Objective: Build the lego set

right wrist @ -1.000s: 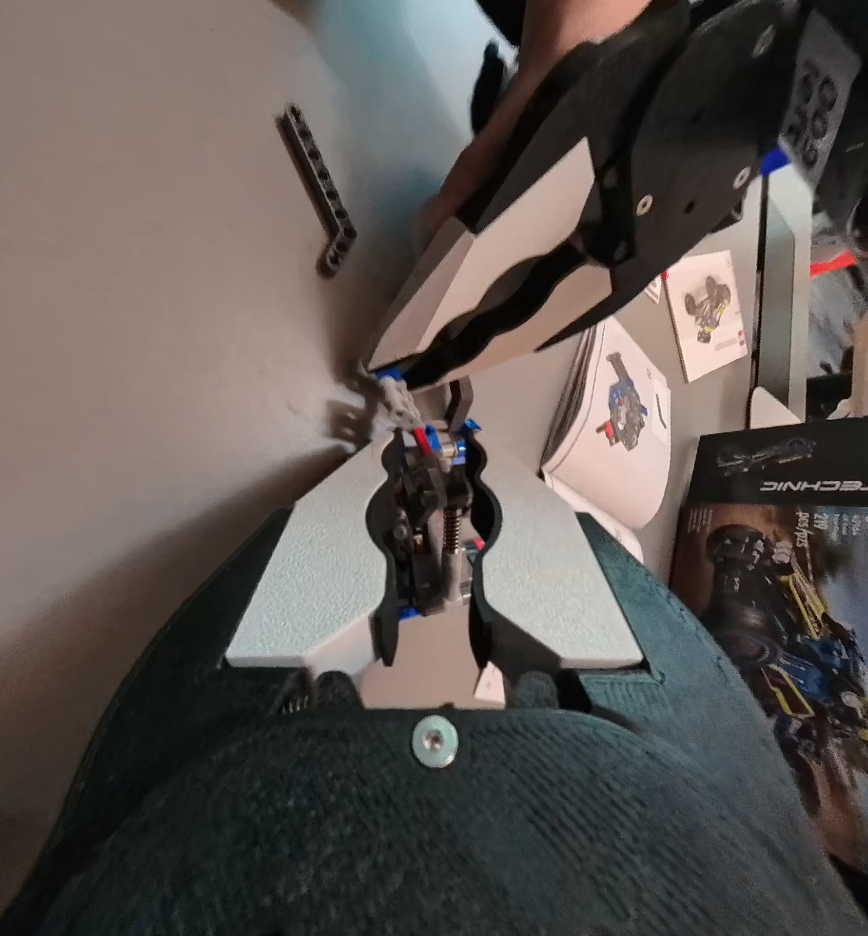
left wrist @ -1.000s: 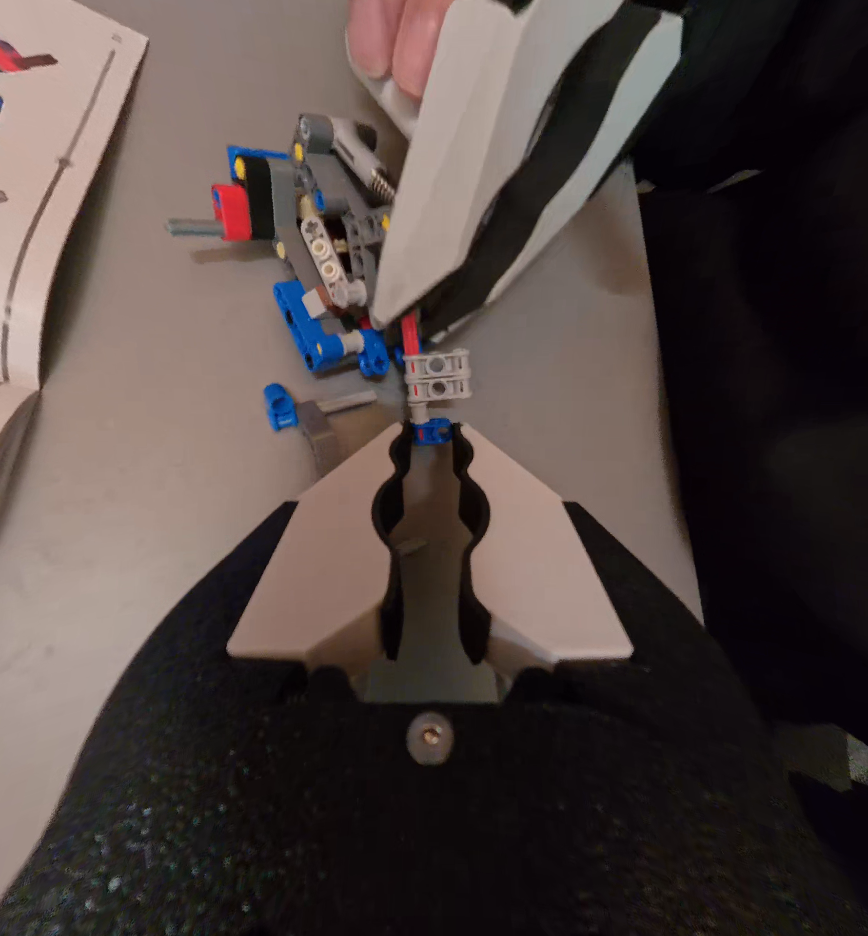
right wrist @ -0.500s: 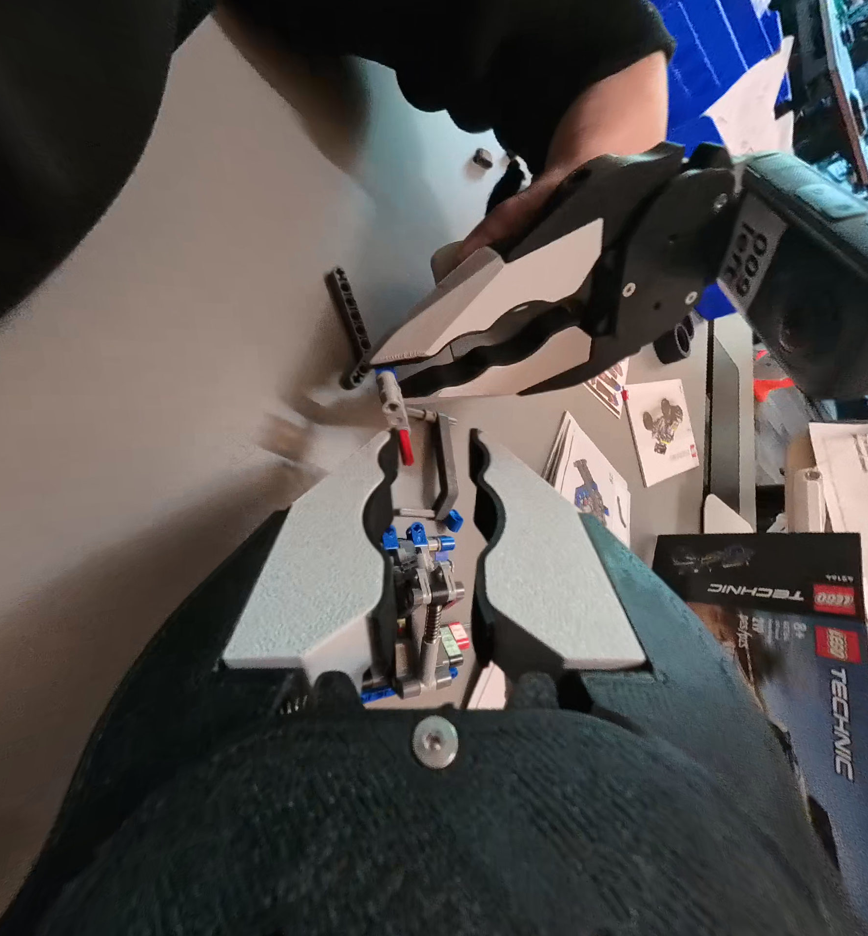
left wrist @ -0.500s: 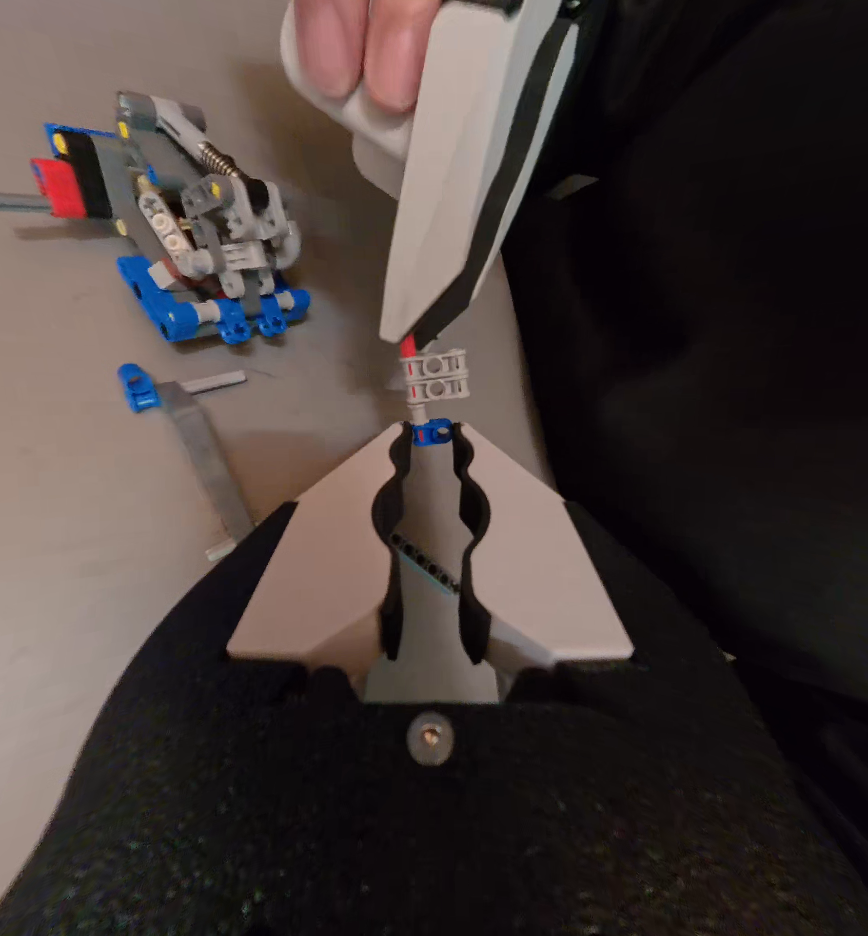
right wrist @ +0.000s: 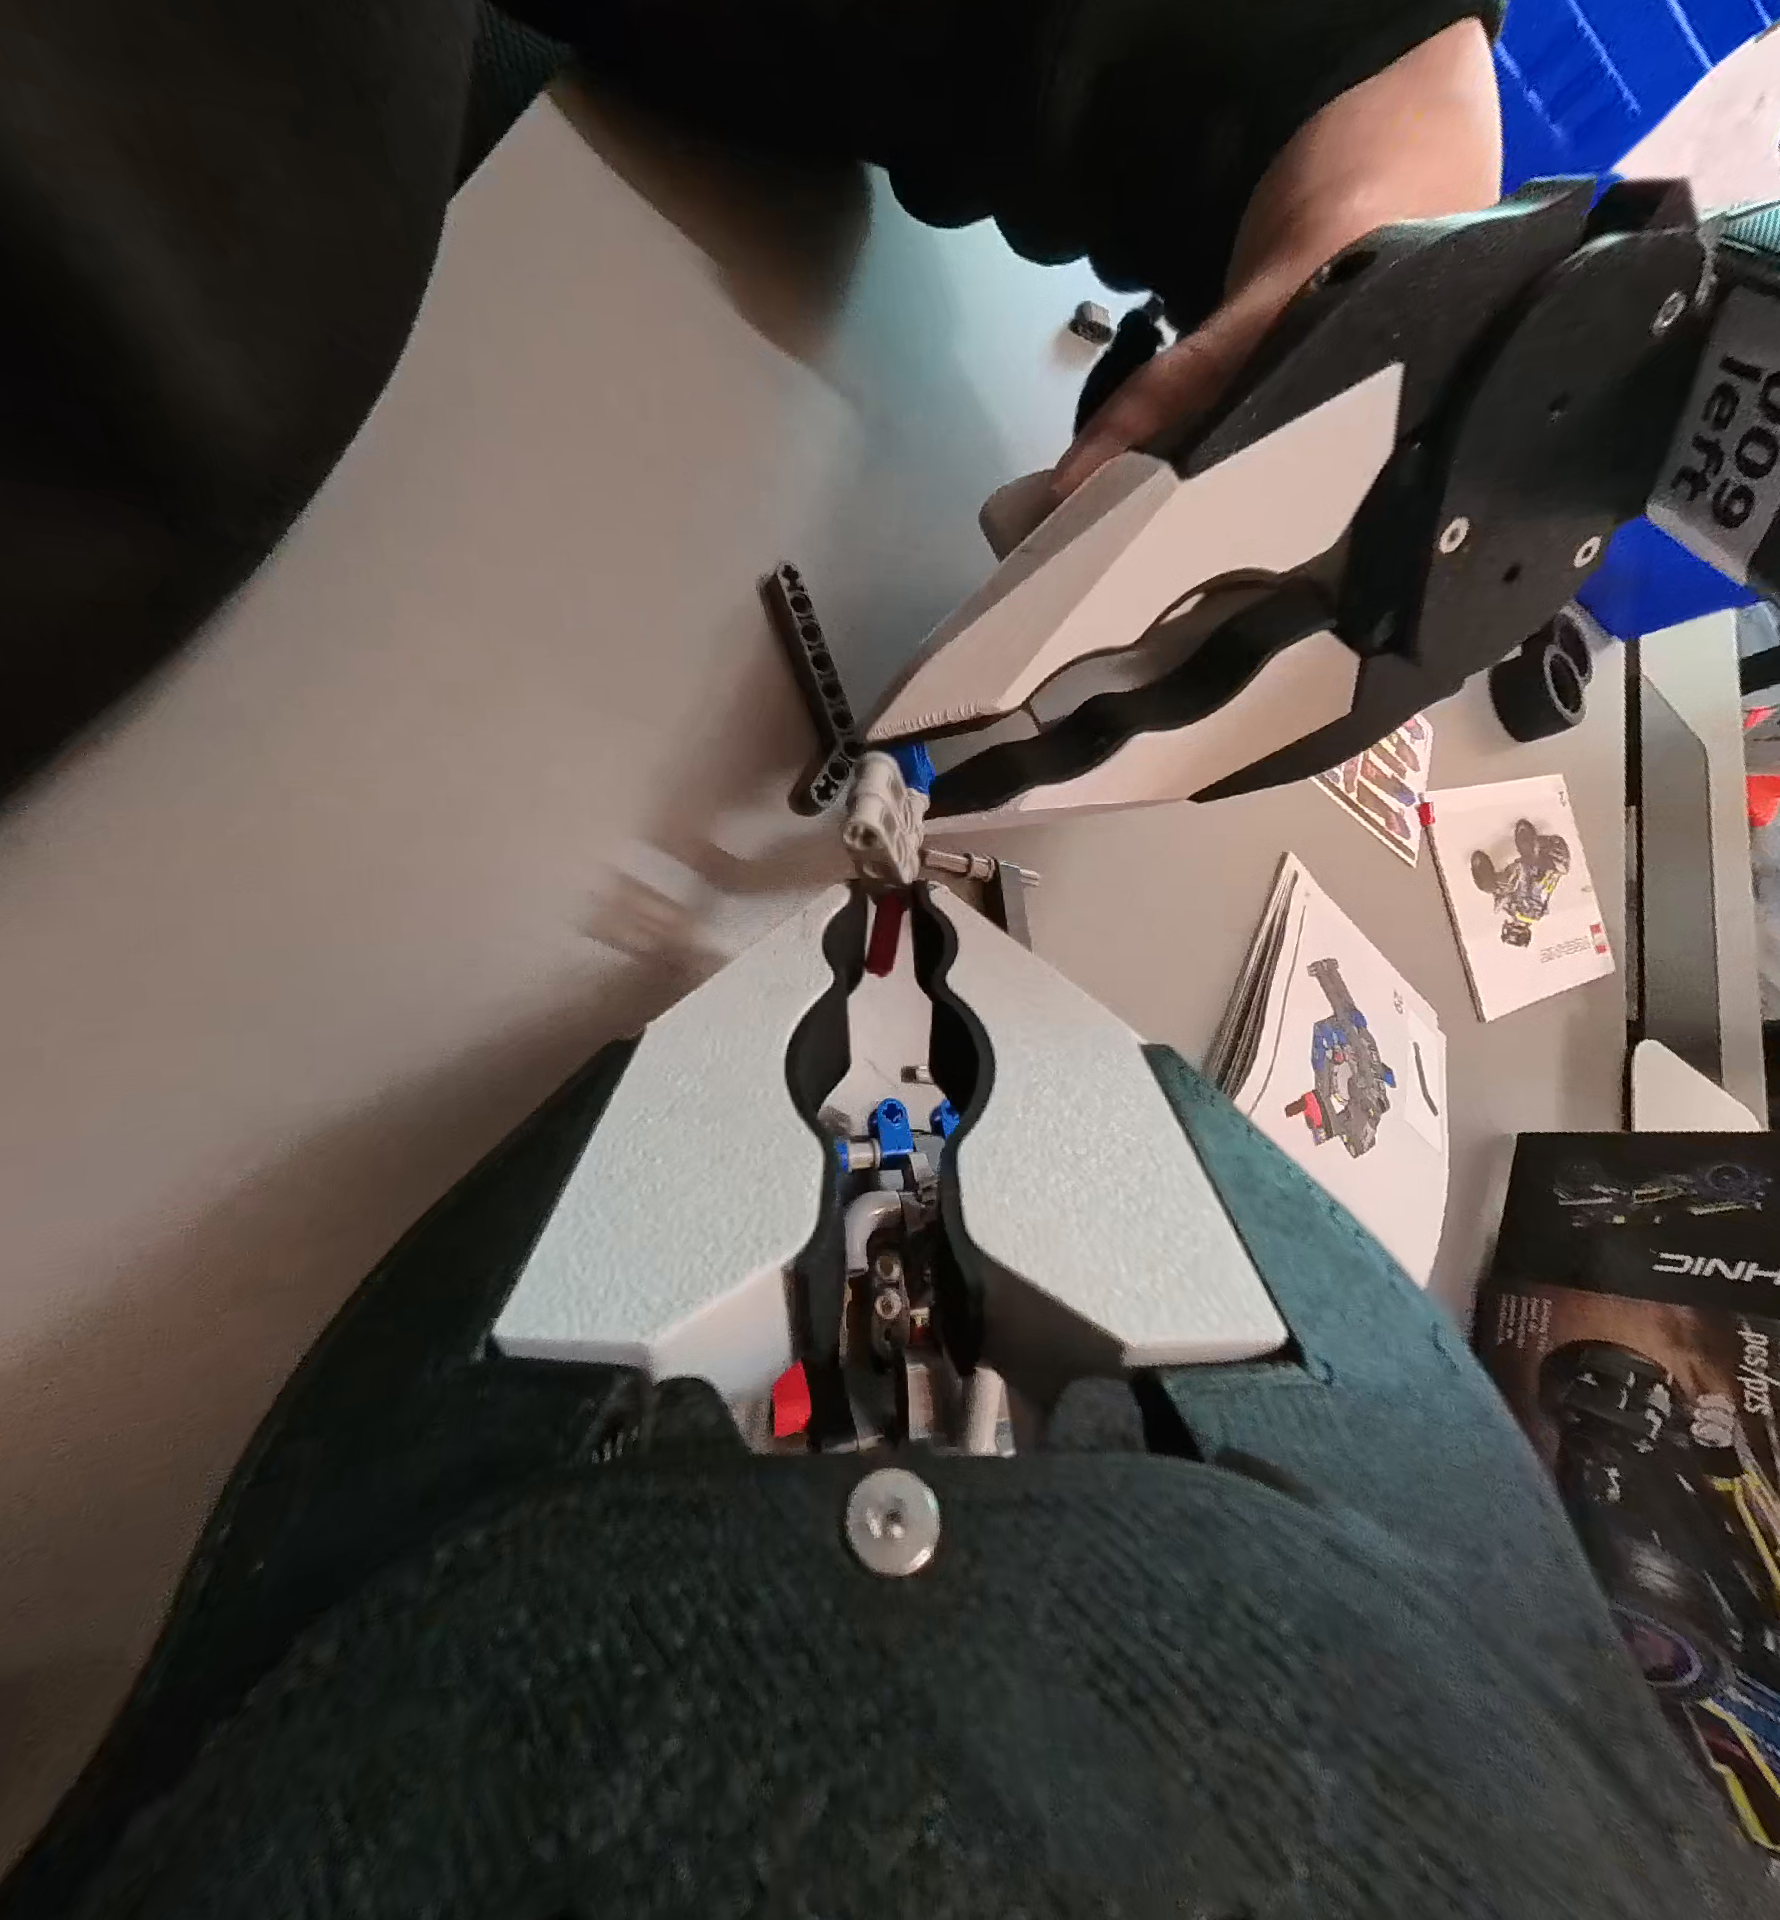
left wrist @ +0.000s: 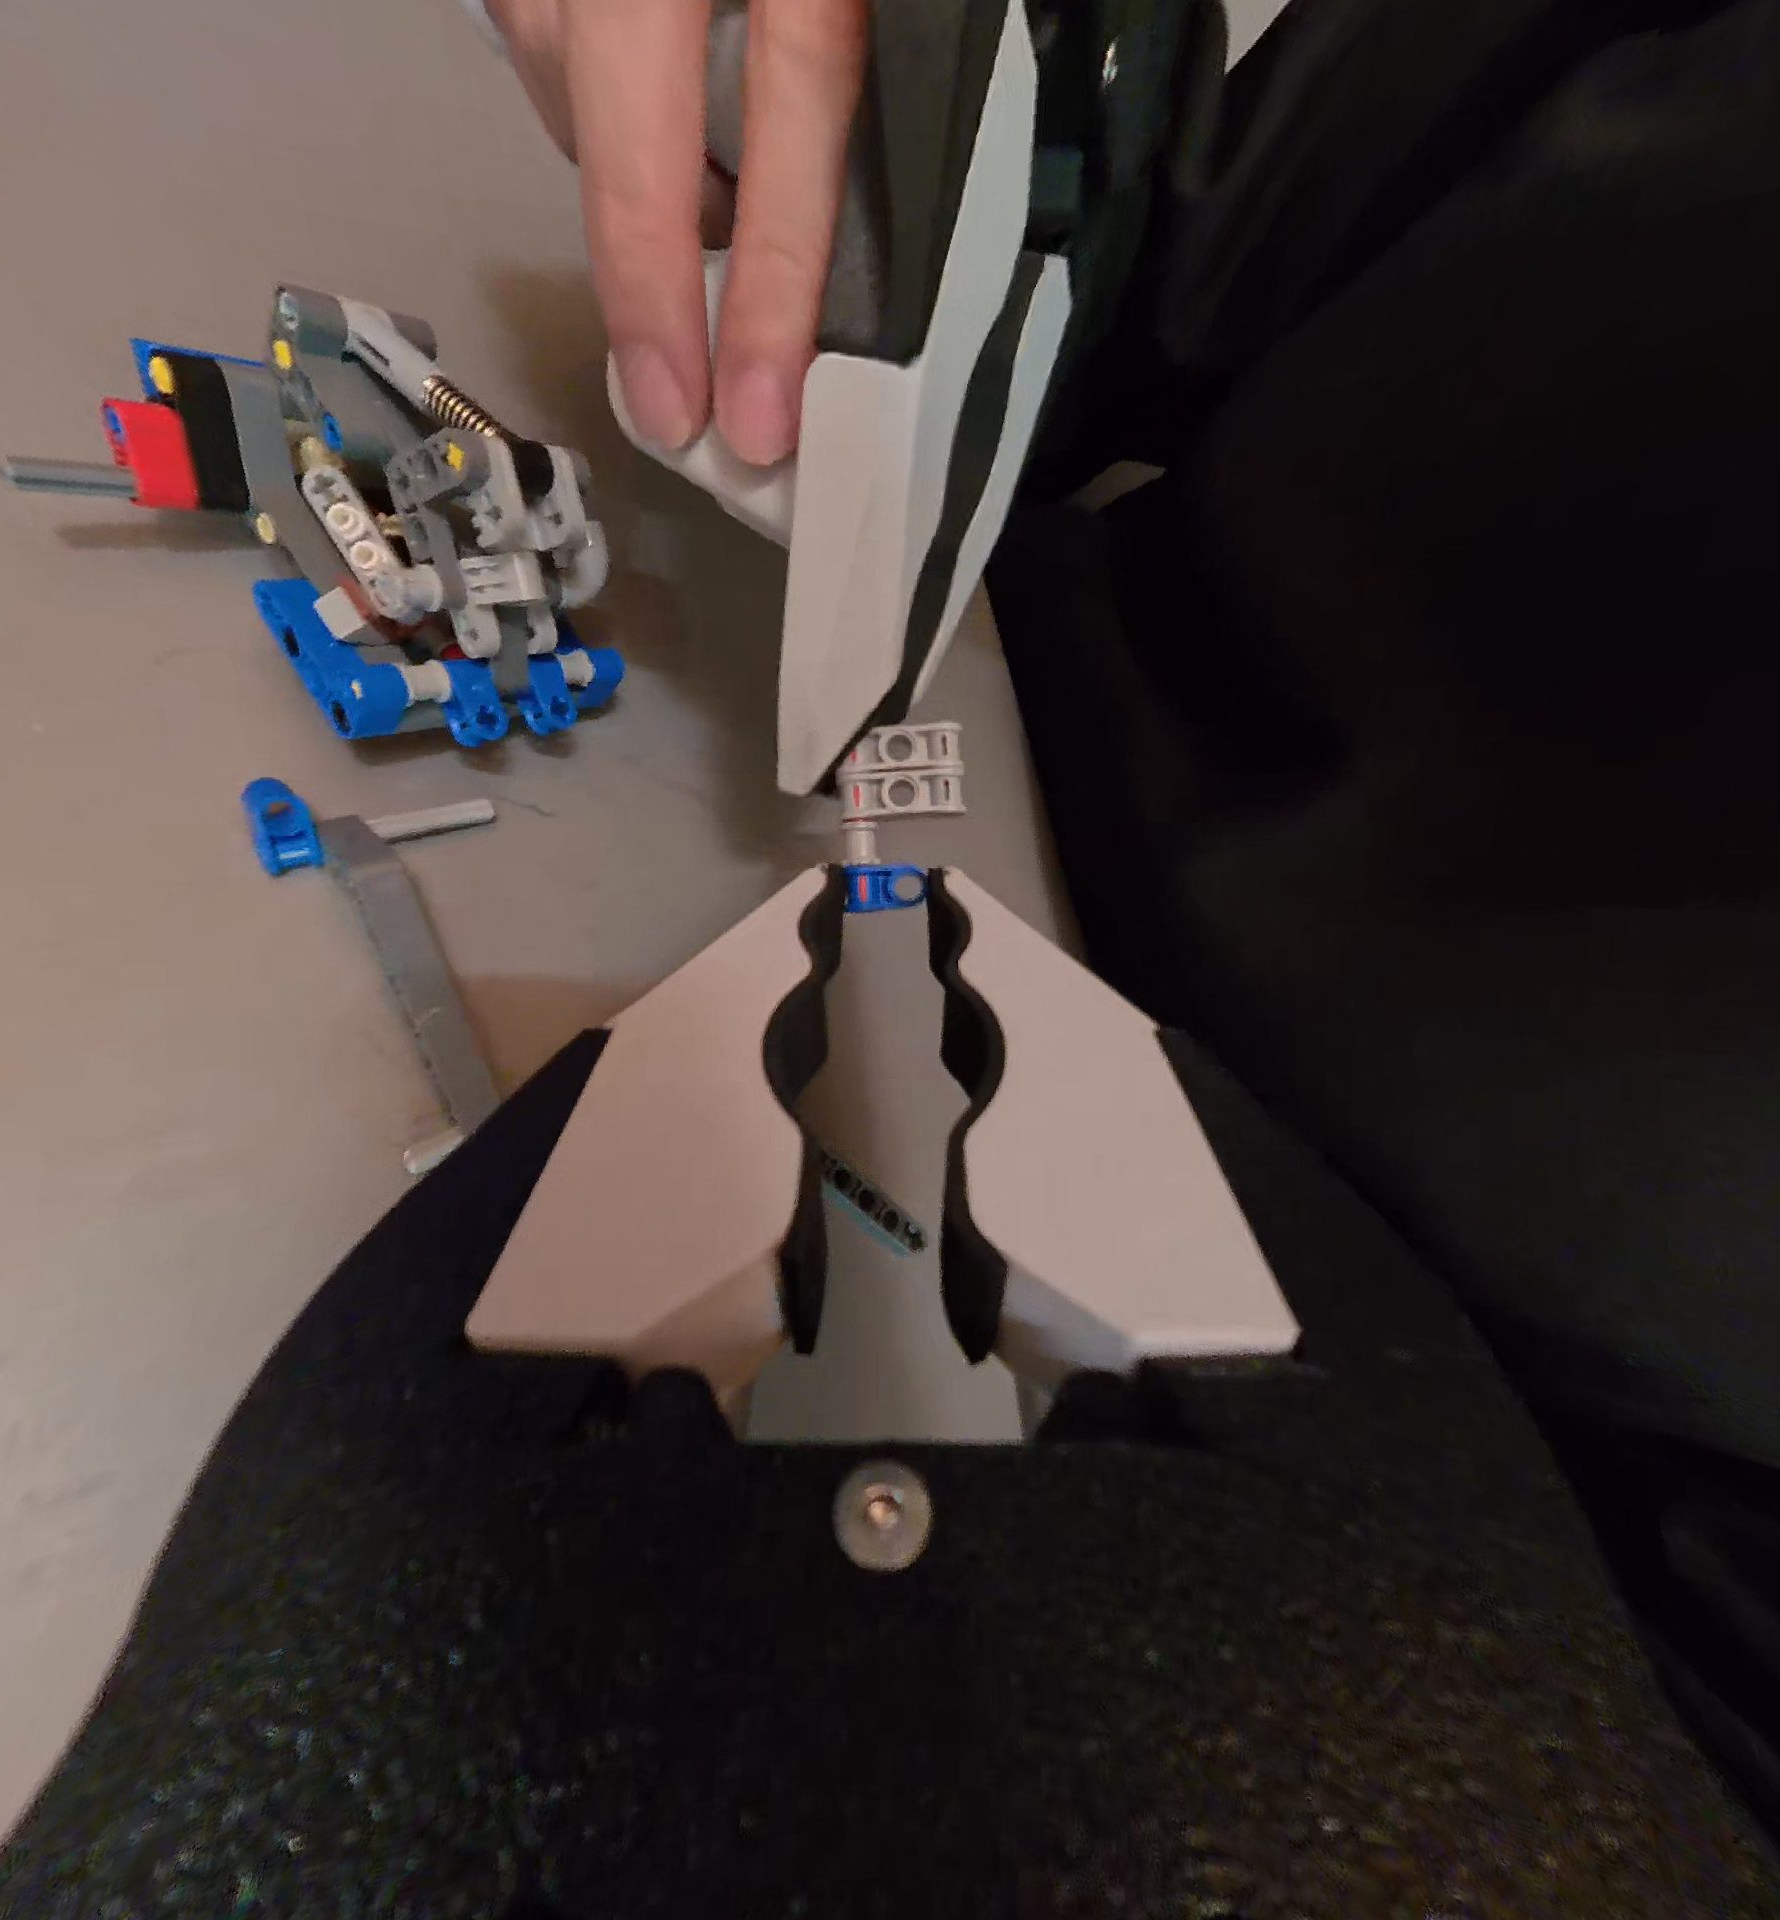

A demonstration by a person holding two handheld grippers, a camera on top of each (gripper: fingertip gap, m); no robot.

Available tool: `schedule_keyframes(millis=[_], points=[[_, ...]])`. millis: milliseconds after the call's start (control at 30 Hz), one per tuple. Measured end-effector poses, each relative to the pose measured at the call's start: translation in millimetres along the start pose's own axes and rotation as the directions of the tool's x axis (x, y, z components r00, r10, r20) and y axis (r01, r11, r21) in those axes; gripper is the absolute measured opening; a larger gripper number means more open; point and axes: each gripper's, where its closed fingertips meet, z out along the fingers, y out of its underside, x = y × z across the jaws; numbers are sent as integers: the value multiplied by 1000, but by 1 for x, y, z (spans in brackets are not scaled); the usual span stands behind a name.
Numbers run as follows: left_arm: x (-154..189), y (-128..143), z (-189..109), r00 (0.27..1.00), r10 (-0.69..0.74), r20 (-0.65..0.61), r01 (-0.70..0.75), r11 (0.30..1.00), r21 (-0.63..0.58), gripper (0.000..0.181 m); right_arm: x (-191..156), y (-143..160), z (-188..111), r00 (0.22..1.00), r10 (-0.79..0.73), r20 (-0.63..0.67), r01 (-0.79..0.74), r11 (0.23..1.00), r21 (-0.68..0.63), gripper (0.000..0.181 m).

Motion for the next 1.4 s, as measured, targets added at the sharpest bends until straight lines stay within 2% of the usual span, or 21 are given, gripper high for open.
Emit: schedule_keyframes(millis=[100,200,300,367,433,600,700,800,900,1067,1400], points=[[-5,-5,-6,998,33,44,-35,998,45,14,4,1,1,998,62,-29,-61,998,13,5],[-14,-29,-25,971,120,208,-162,966,201,28,16,0,-3,959,278,-59,-272,958,91,5],[-2,-50,-41,876,289,386,-413,863,291,29,27,-4,-11,873,485,-57,-464,860,213,5],[6,-53,-41,816,352,458,-507,816,277,29,30,-9,-17,822,570,-27,-539,791,290,4],[8,-54,-36,806,350,477,-516,811,276,33,35,-9,-21,759,651,-2,-613,715,335,4],[5,-57,-26,820,319,476,-488,823,290,19,36,-24,-30,647,742,177,-723,524,450,4],[6,-60,-24,833,313,457,-479,821,310,7,32,-24,-28,644,741,192,-733,524,433,4],[7,-58,-21,839,328,435,-479,824,301,5,30,-23,-29,648,740,182,-730,535,425,5],[6,-61,-21,847,313,430,-469,820,329,5,32,-21,-32,656,740,150,-714,544,441,5],[2,-66,-20,897,217,386,-374,838,398,5,38,-17,-39,677,733,59,-660,570,490,6],[-2,-72,-17,917,199,347,-344,833,432,6,38,-11,-43,677,735,33,-650,576,495,5]])
